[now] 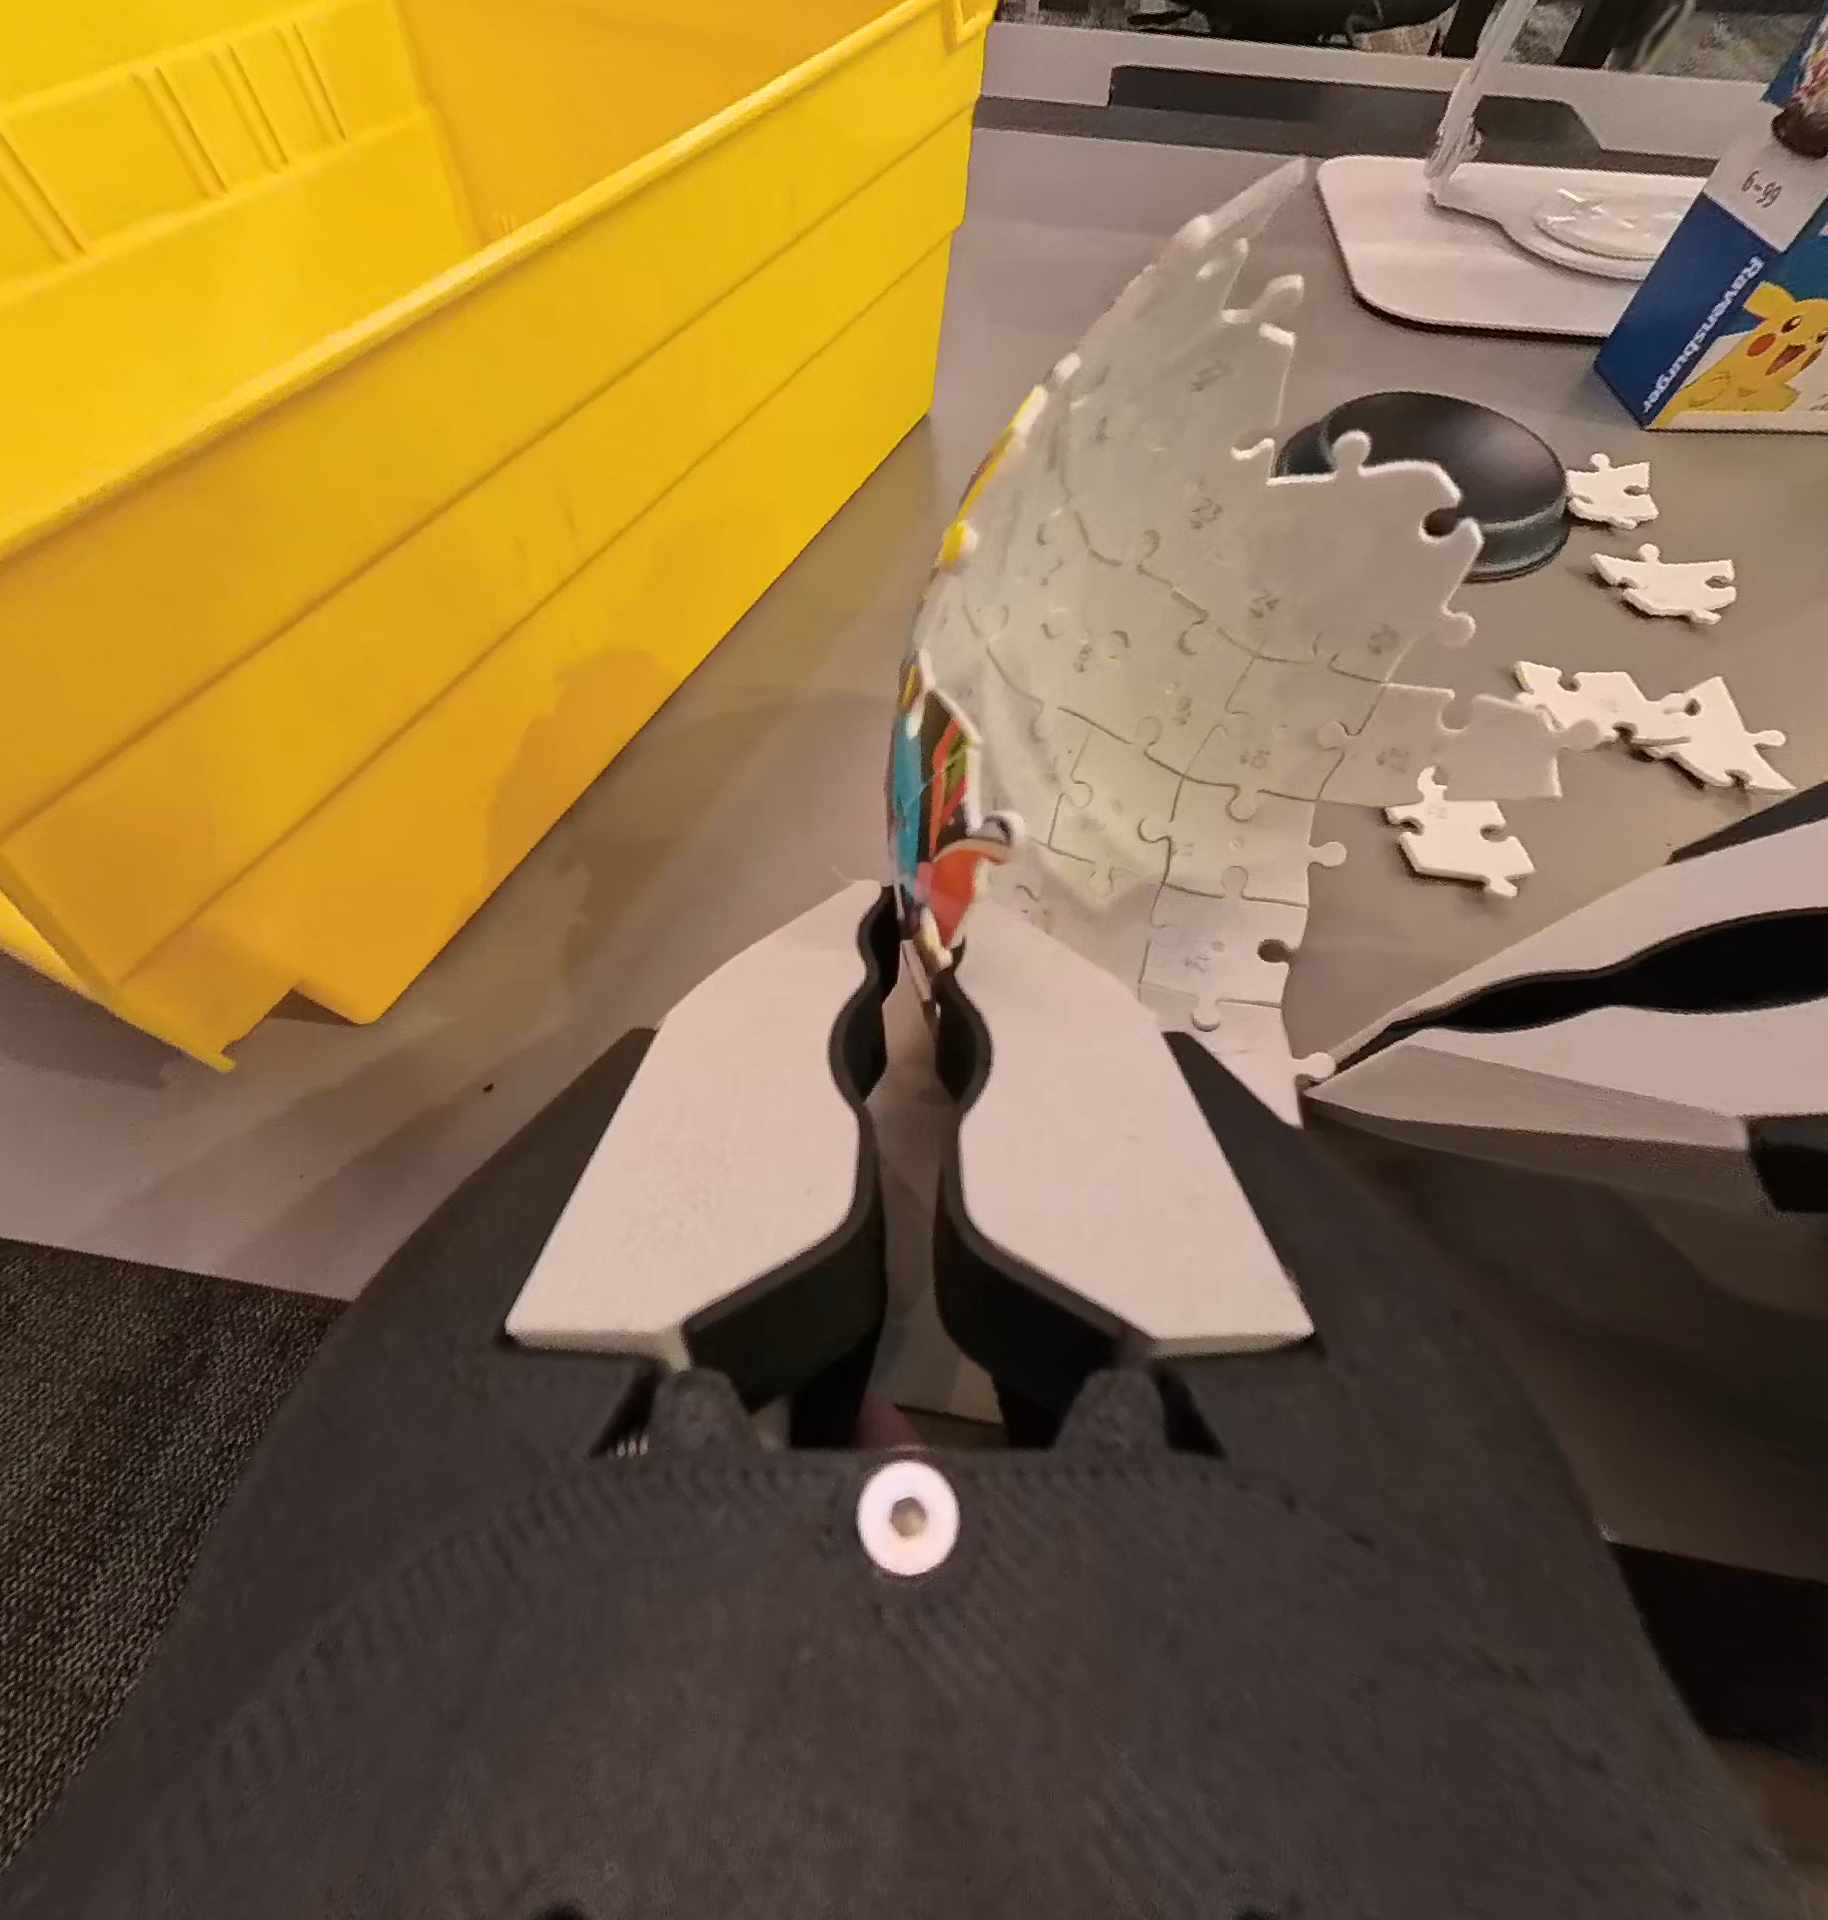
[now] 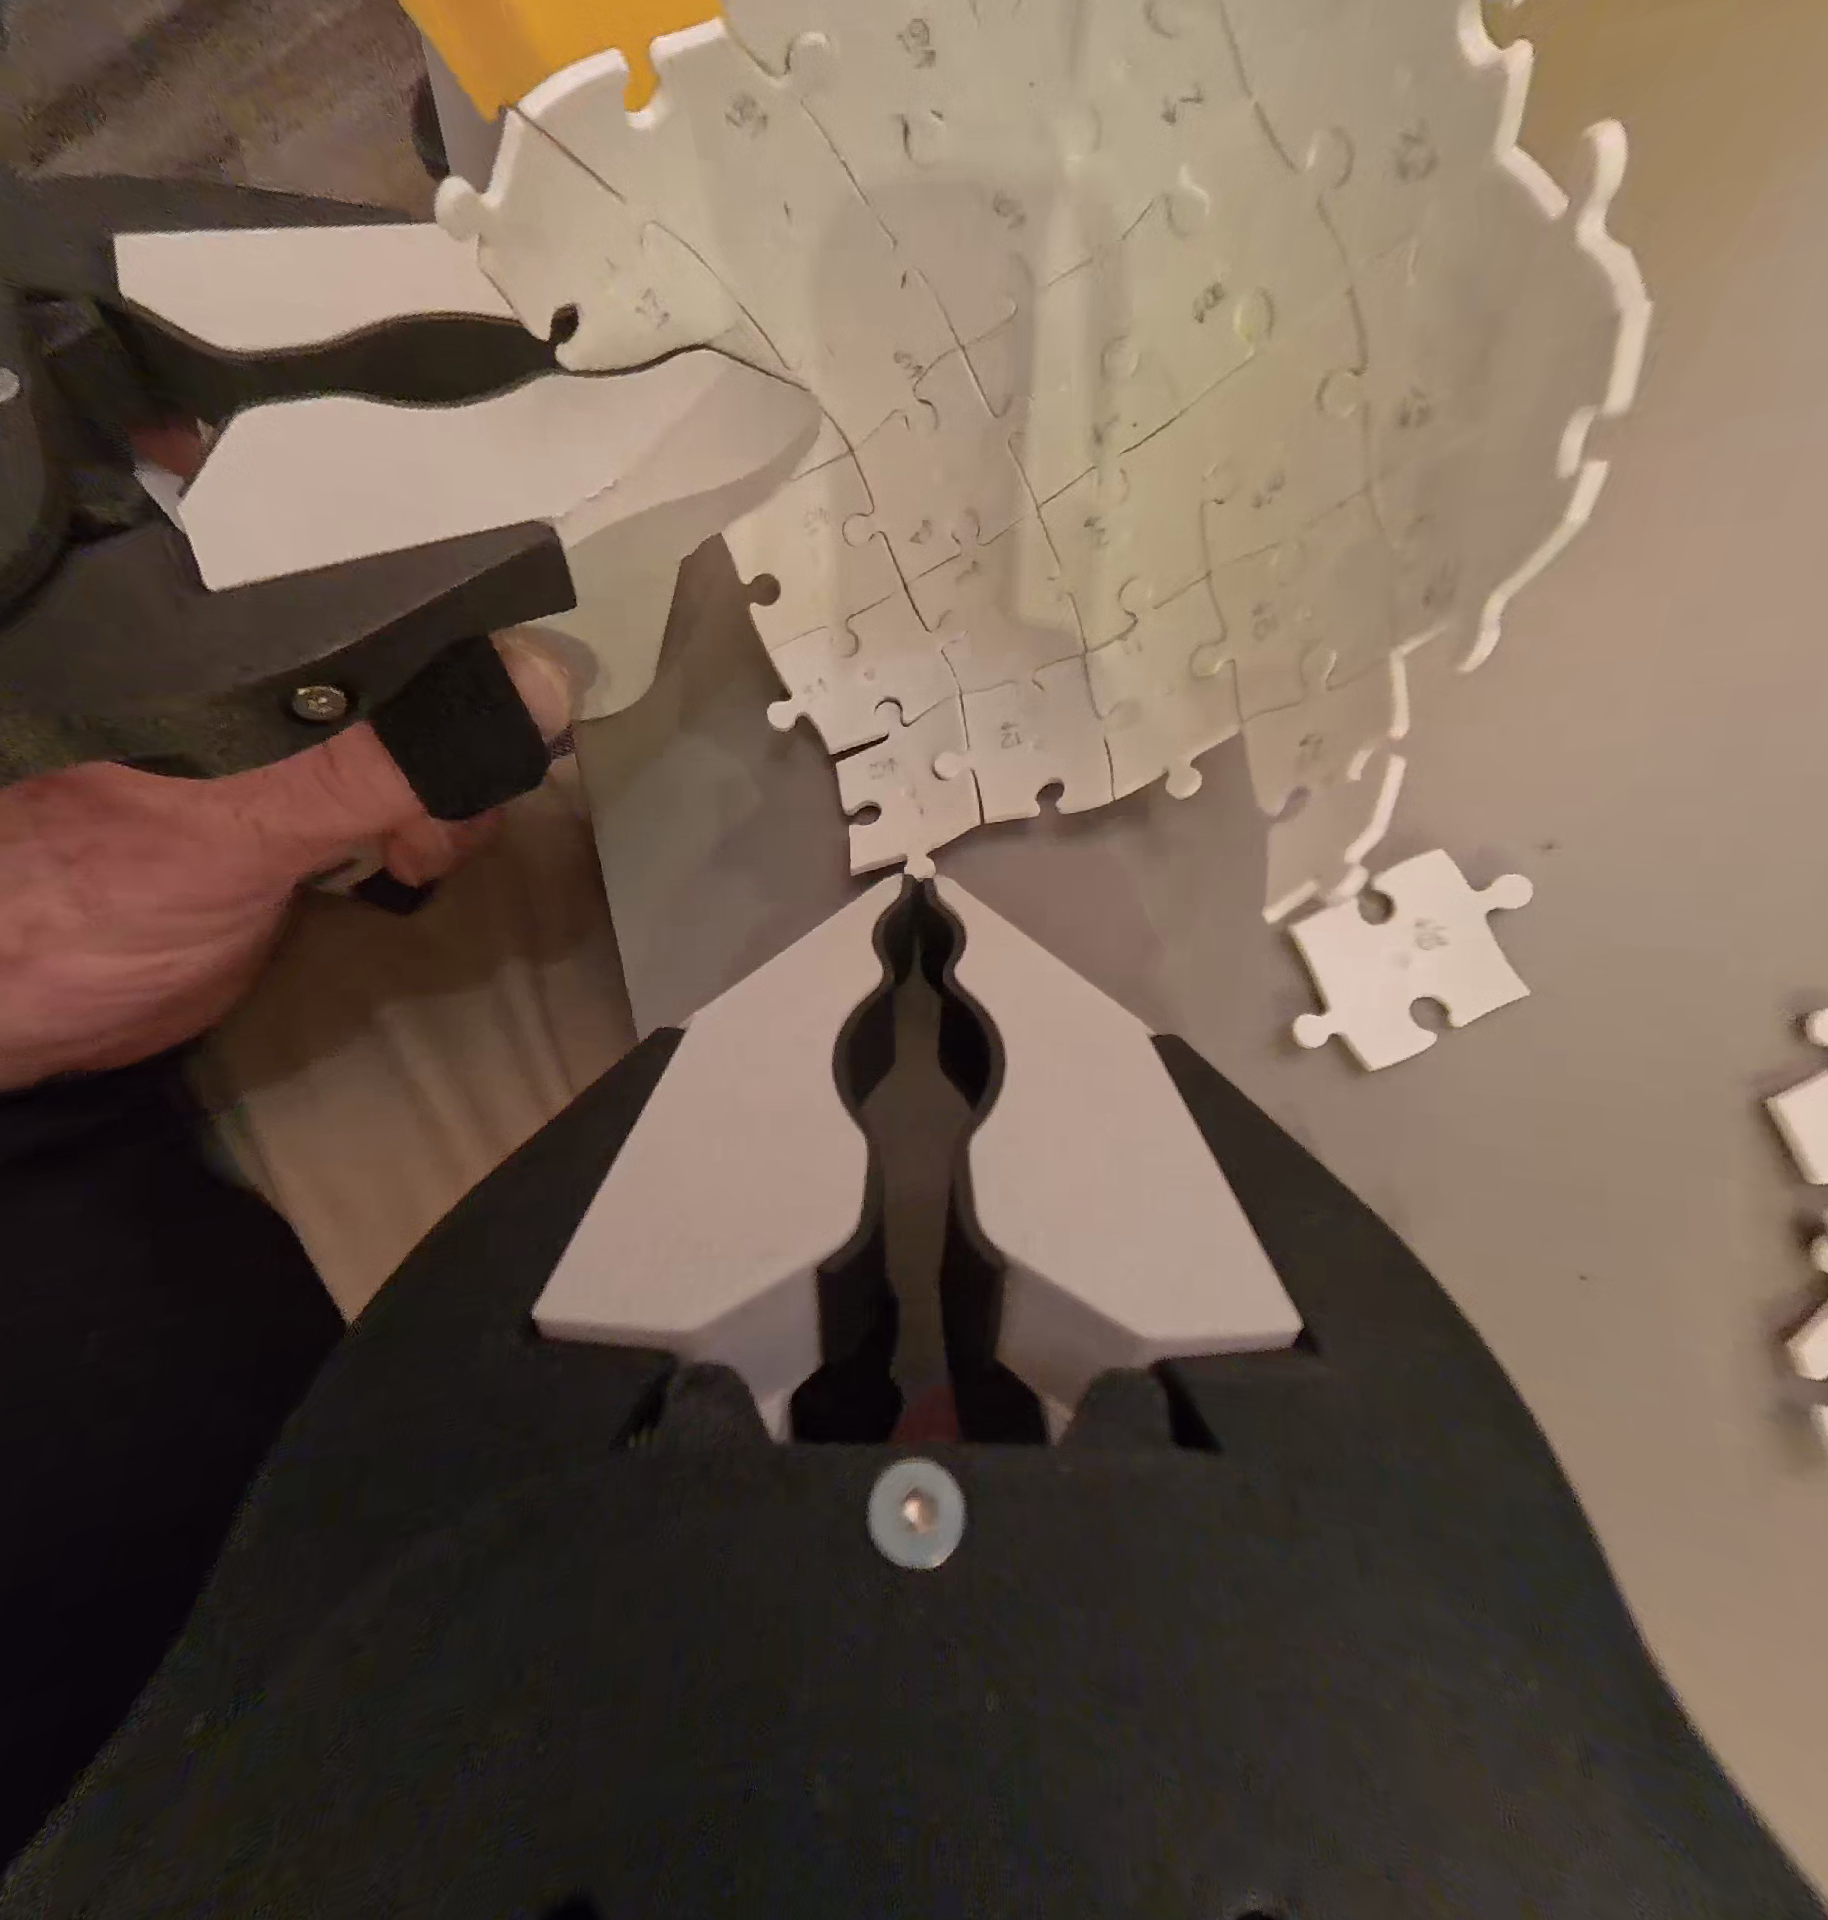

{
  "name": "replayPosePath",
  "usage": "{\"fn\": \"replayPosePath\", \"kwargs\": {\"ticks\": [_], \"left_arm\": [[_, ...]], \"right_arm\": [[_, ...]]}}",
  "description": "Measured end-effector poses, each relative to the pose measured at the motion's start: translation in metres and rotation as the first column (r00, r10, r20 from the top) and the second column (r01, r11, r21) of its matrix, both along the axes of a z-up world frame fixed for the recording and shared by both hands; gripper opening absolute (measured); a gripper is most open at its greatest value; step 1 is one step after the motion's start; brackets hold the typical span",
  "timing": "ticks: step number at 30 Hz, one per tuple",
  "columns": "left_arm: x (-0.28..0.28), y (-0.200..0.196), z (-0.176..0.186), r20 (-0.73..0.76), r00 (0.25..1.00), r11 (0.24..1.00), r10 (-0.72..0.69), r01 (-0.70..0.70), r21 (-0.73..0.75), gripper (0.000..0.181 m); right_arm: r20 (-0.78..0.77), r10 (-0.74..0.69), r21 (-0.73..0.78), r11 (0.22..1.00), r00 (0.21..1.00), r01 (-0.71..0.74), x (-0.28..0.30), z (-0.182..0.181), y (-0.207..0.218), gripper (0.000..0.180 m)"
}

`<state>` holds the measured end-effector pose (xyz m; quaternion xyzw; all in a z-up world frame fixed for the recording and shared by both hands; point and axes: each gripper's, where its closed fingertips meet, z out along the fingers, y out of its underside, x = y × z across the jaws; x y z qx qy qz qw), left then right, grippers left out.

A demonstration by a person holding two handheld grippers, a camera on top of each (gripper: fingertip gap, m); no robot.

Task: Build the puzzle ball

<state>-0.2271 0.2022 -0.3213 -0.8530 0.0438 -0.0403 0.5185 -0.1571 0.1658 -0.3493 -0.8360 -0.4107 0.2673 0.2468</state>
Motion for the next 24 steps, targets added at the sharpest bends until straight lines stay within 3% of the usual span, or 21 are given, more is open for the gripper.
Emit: {"fn": "replayPosePath", "kwargs": {"ticks": [18,24], "left_arm": [[0.003,0.000,-0.001,-0.030,0.999,1.000,-0.015,0.015,0.006,0.005],[0.005,-0.001,-0.001,-0.031,0.999,1.000,-0.021,0.021,0.004,0.005]], "right_arm": [[0.119,0.055,0.136,0.988,0.991,-0.072,0.014,0.006,0.004,0.000],[0.107,0.101,0.085,0.990,0.989,-0.111,0.008,-0.001,-0.006,0.000]]}}
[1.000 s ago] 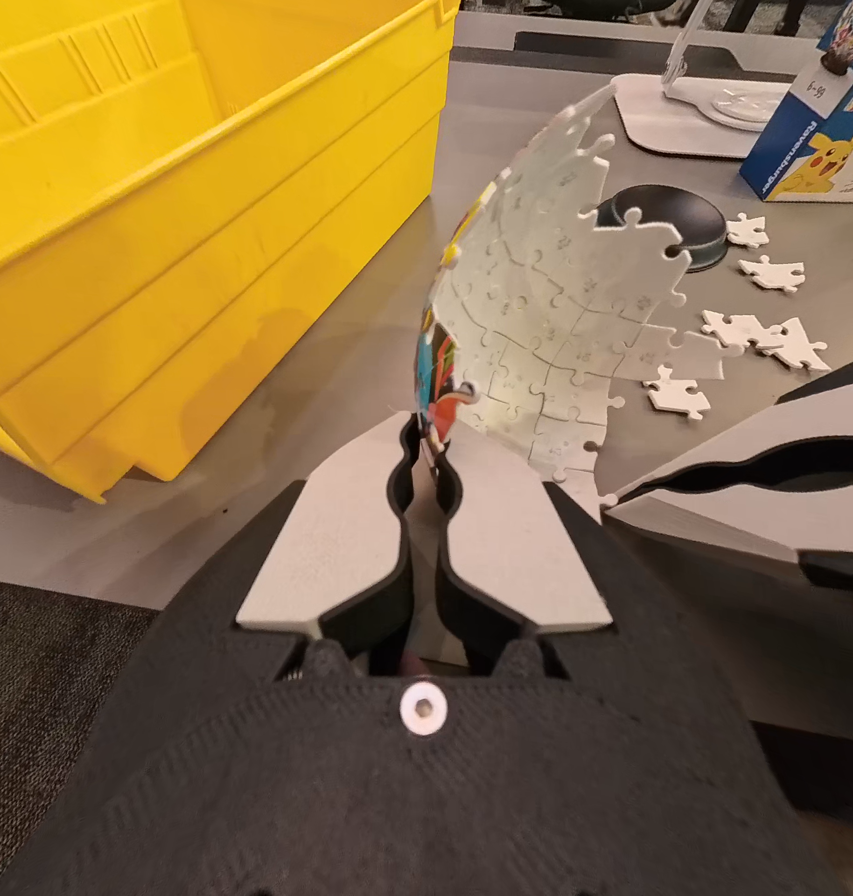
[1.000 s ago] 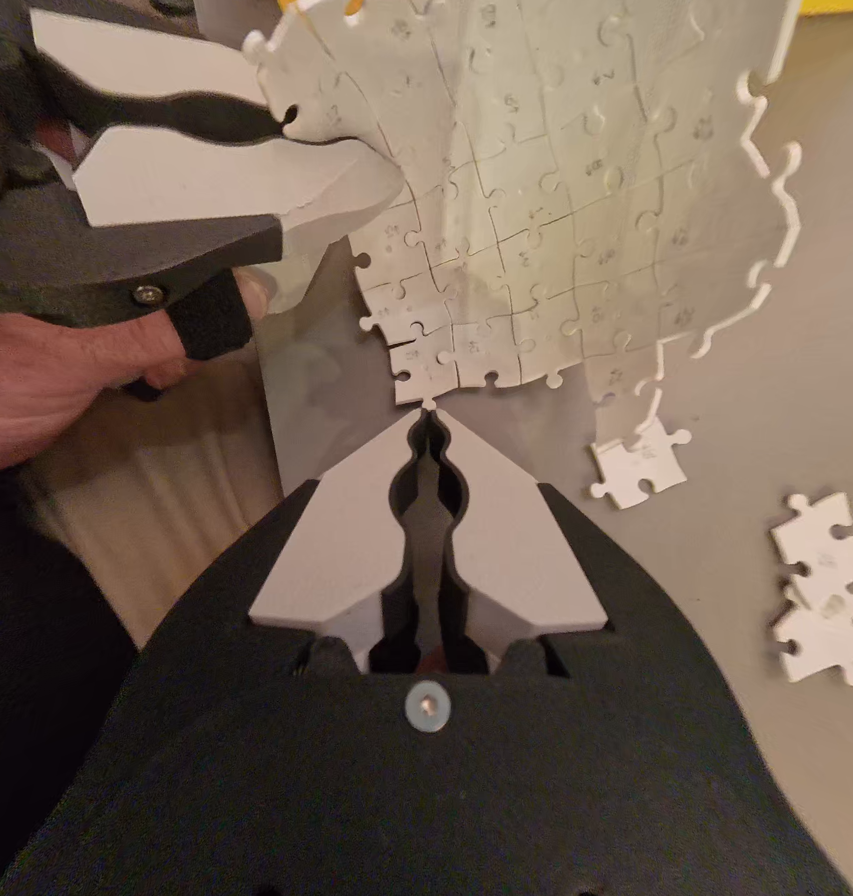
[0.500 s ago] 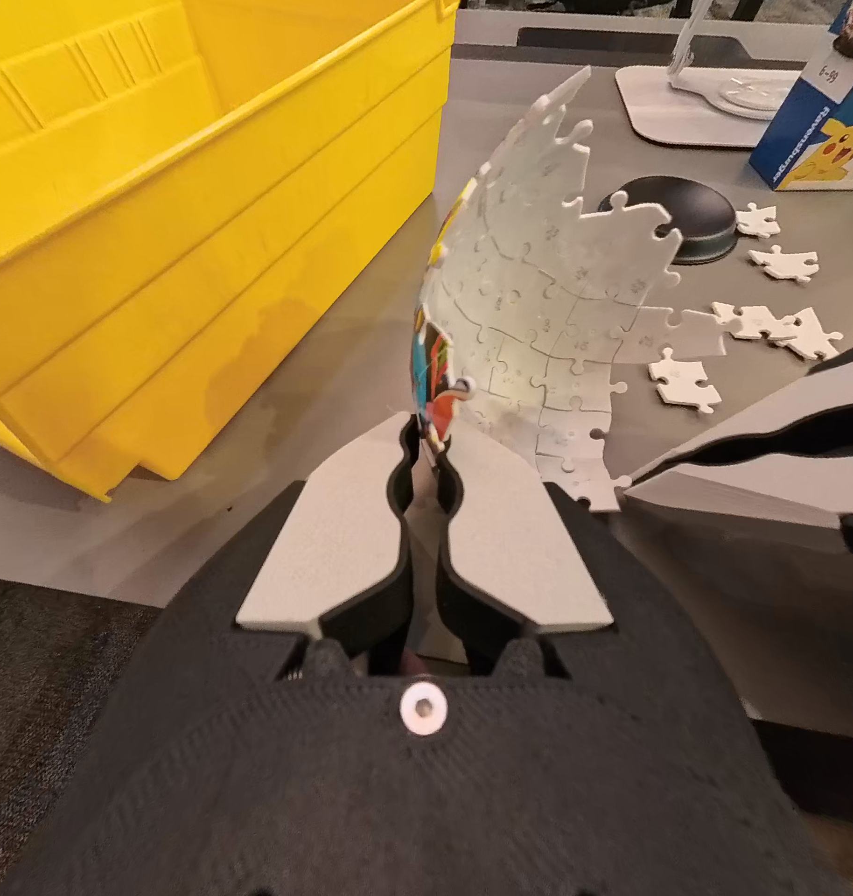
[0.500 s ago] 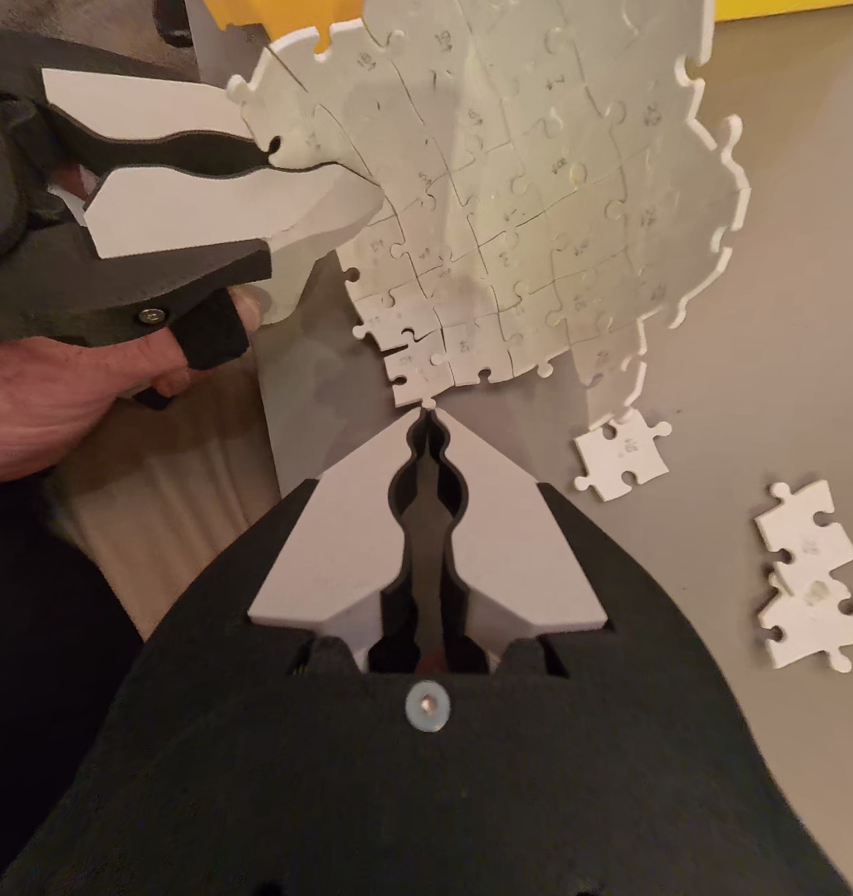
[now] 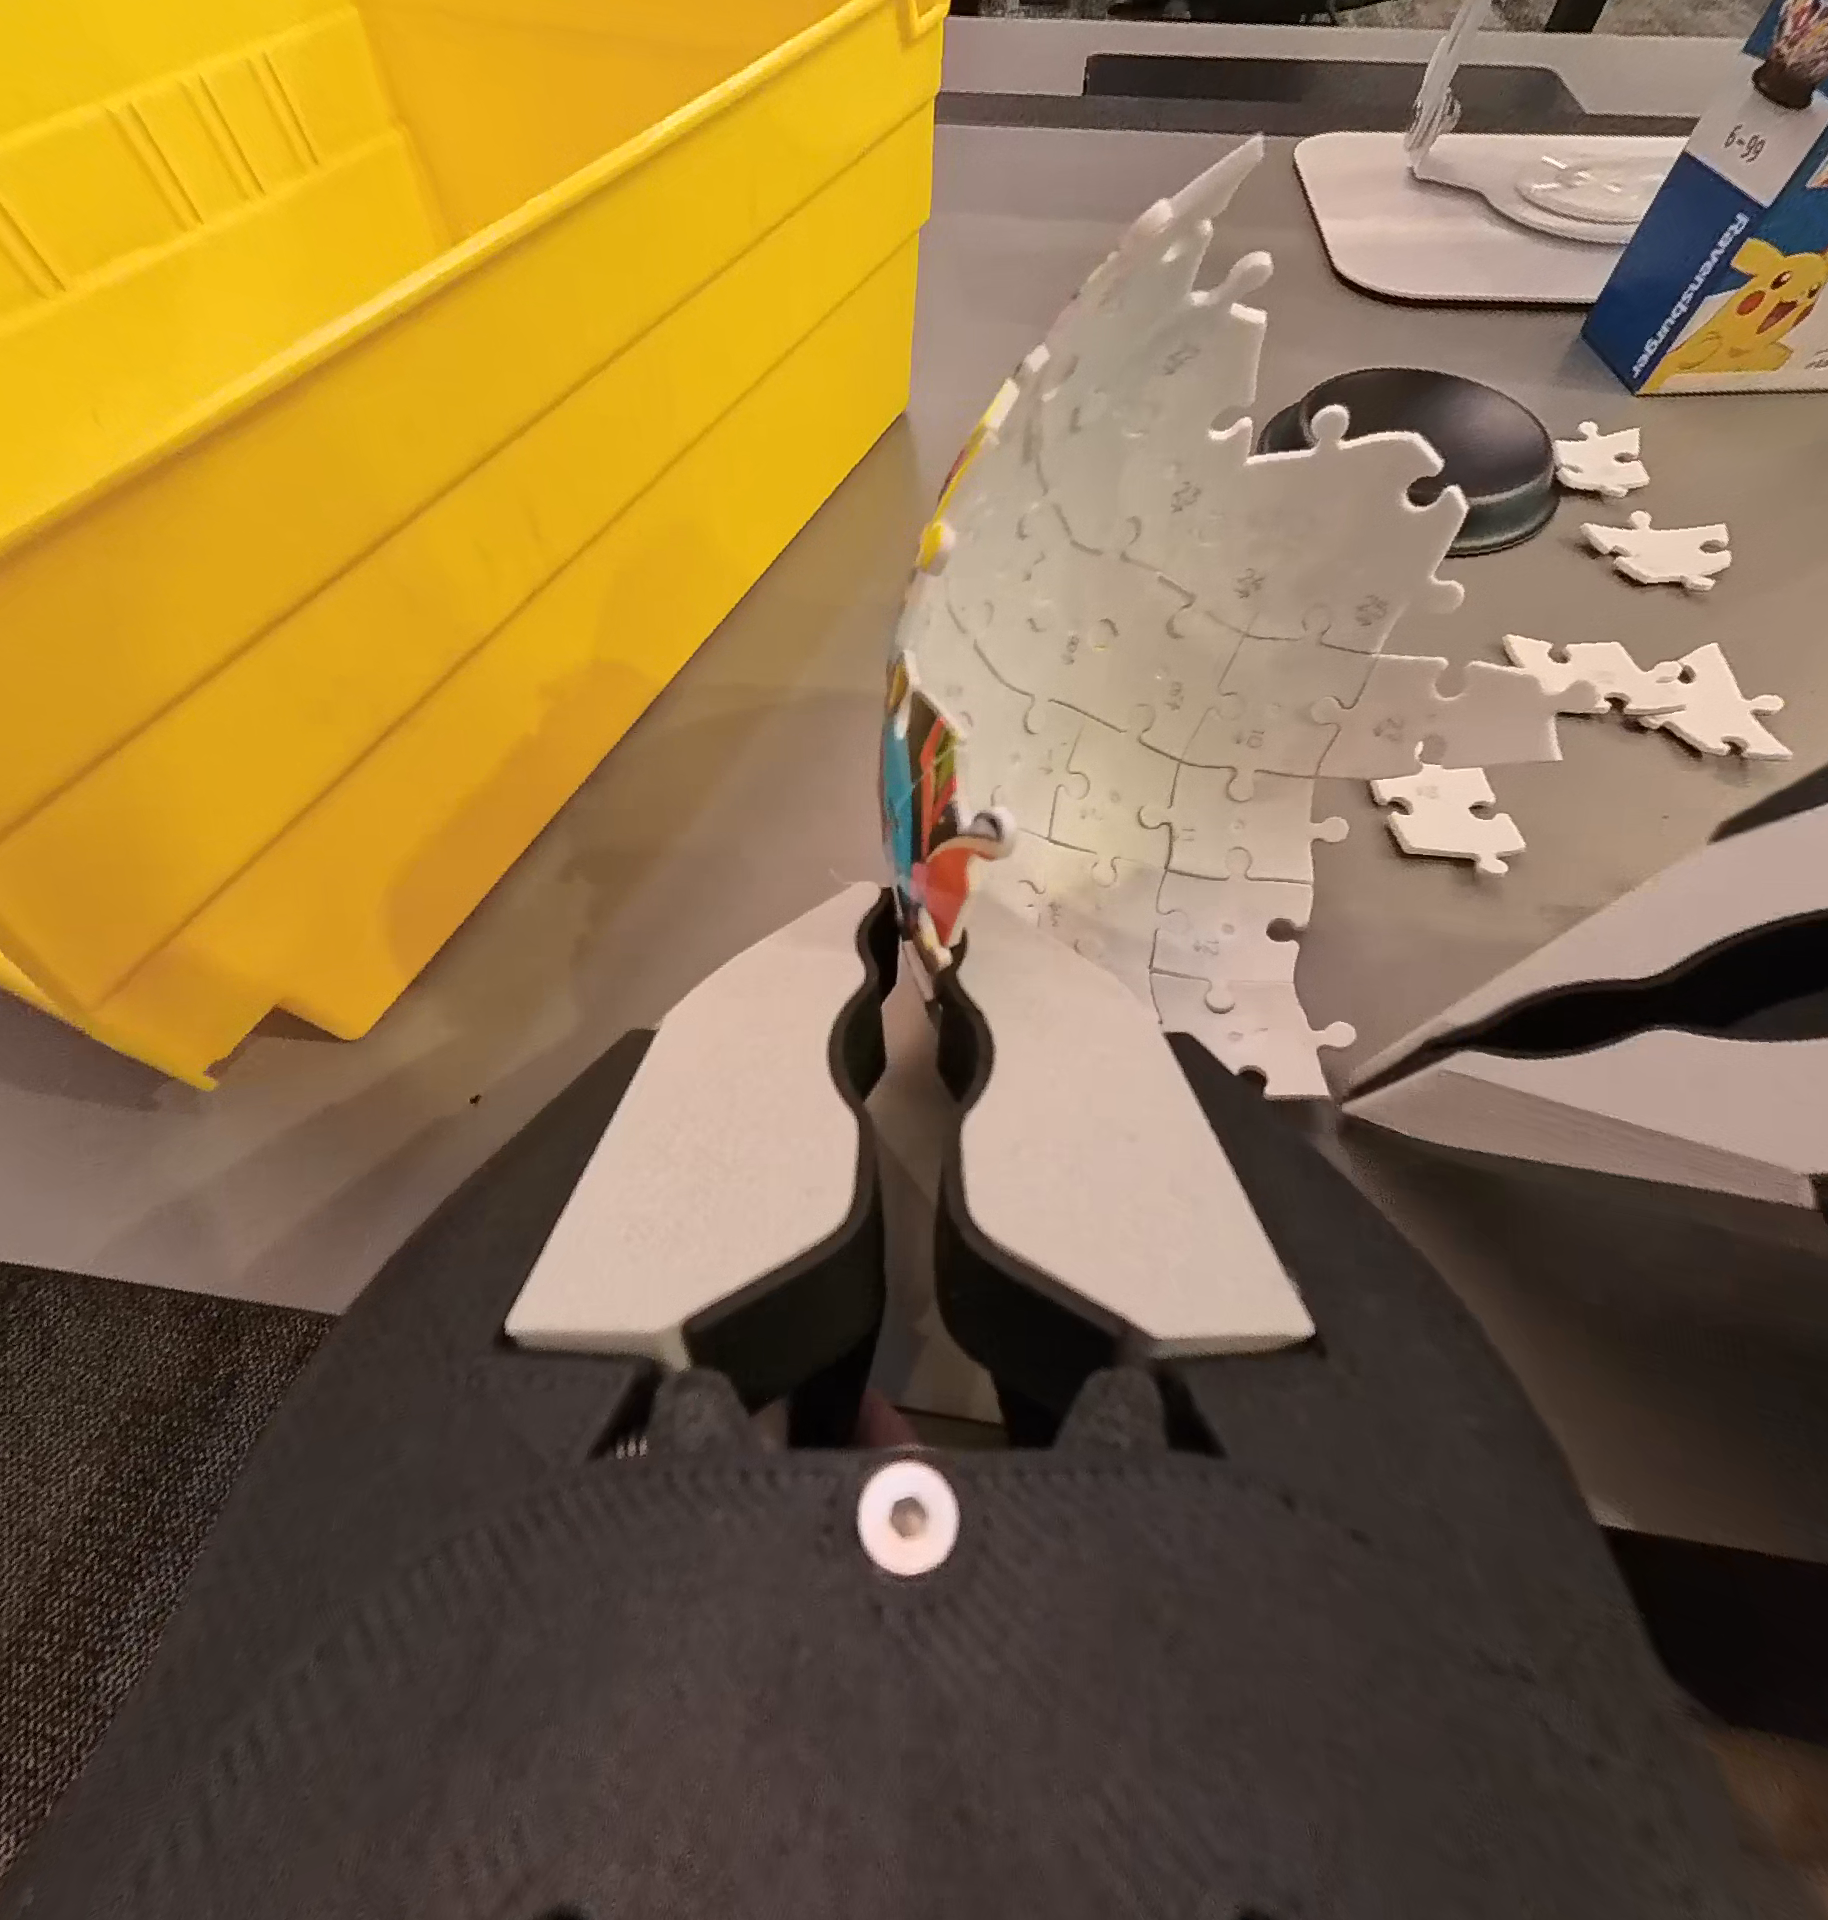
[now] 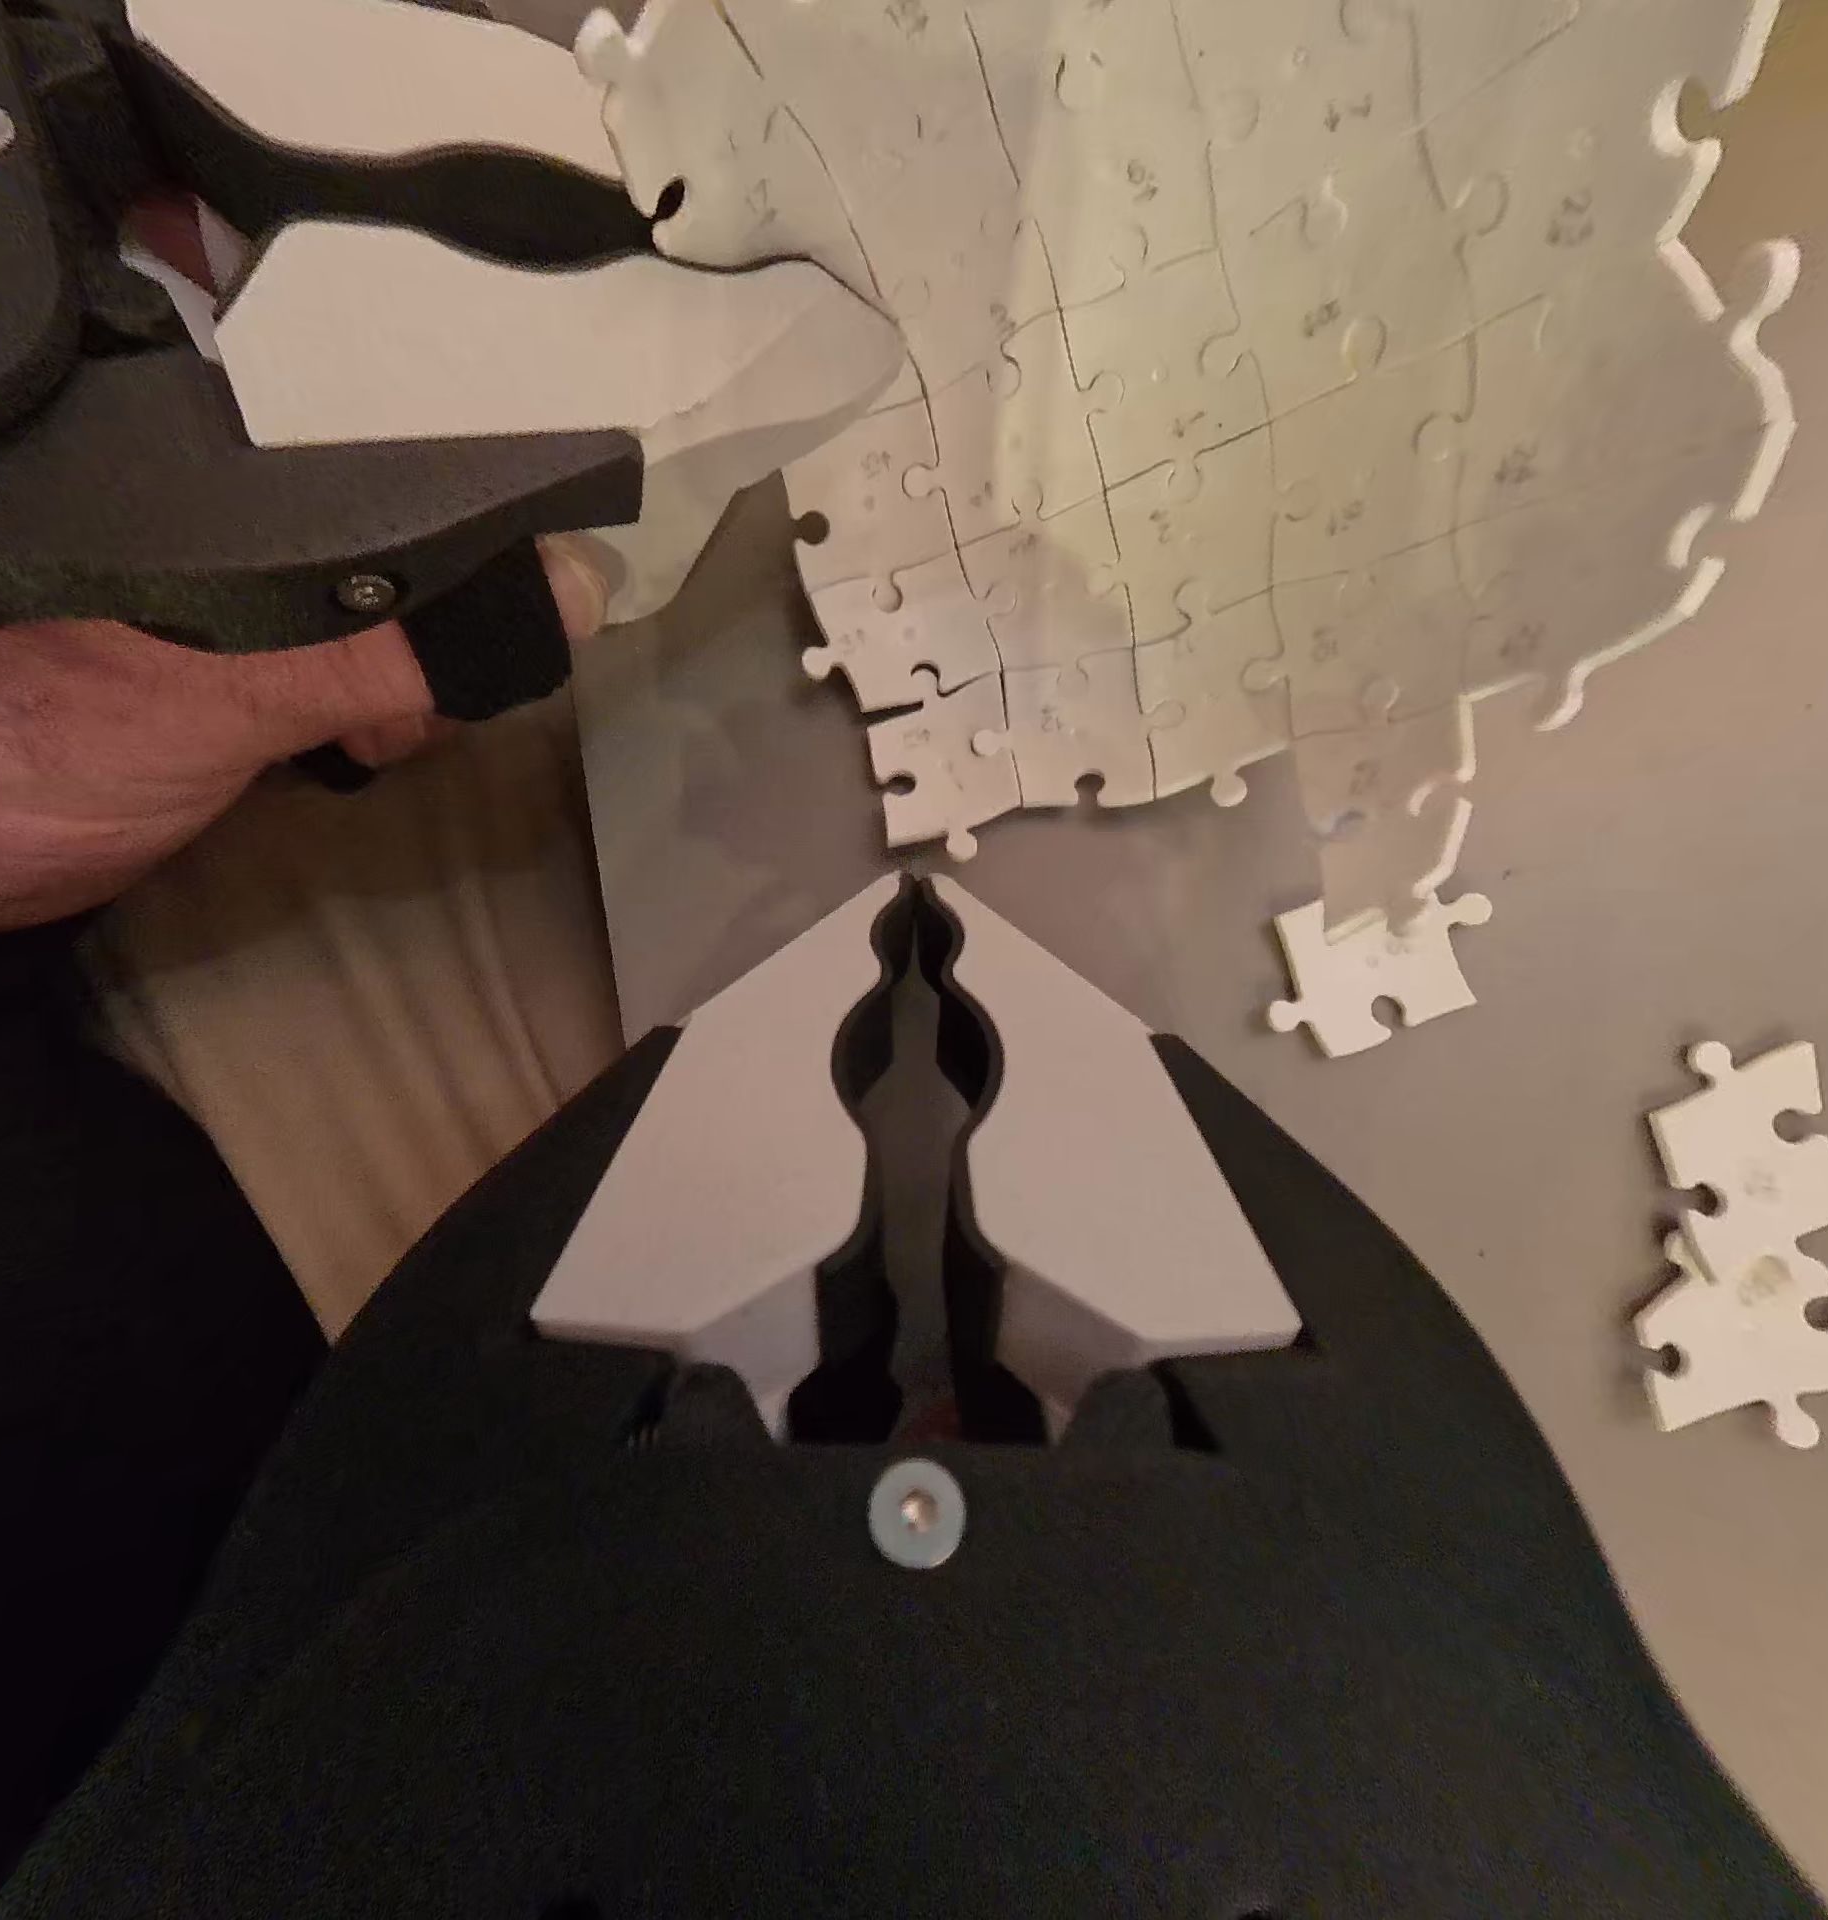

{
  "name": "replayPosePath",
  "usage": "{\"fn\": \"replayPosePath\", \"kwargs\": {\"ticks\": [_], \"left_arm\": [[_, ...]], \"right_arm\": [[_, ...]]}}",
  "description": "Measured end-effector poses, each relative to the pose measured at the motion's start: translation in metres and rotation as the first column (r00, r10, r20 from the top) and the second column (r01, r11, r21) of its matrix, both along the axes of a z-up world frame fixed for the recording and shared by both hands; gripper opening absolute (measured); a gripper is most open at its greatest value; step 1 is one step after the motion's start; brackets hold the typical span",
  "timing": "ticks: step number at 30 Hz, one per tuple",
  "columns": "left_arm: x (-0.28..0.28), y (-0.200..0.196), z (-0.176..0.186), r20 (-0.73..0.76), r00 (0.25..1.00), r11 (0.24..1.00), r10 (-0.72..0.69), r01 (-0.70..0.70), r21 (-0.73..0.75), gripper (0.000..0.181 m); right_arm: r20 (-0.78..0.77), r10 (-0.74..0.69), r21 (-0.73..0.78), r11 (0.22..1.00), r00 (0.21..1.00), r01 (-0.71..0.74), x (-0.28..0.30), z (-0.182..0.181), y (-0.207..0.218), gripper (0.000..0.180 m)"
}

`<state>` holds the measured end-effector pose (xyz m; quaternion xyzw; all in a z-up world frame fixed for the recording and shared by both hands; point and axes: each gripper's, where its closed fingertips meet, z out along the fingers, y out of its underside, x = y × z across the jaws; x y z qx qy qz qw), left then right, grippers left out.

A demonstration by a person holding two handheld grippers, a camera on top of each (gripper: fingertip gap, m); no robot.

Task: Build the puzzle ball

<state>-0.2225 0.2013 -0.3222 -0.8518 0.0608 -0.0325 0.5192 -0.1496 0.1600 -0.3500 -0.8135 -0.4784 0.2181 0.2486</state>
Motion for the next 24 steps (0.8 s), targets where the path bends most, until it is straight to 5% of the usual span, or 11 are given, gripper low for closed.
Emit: {"fn": "replayPosePath", "kwargs": {"ticks": [15,24], "left_arm": [[0.001,-0.001,0.001,-0.011,1.000,1.000,-0.001,0.001,0.005,0.005],[0.004,0.000,0.002,-0.038,0.999,1.000,-0.019,0.019,0.014,0.005]], "right_arm": [[-0.071,-0.044,-0.054,0.998,0.997,0.040,-0.009,0.000,0.000,0.000],[-0.047,0.056,-0.085,0.995,0.997,-0.060,0.001,0.011,-0.008,0.000]]}}
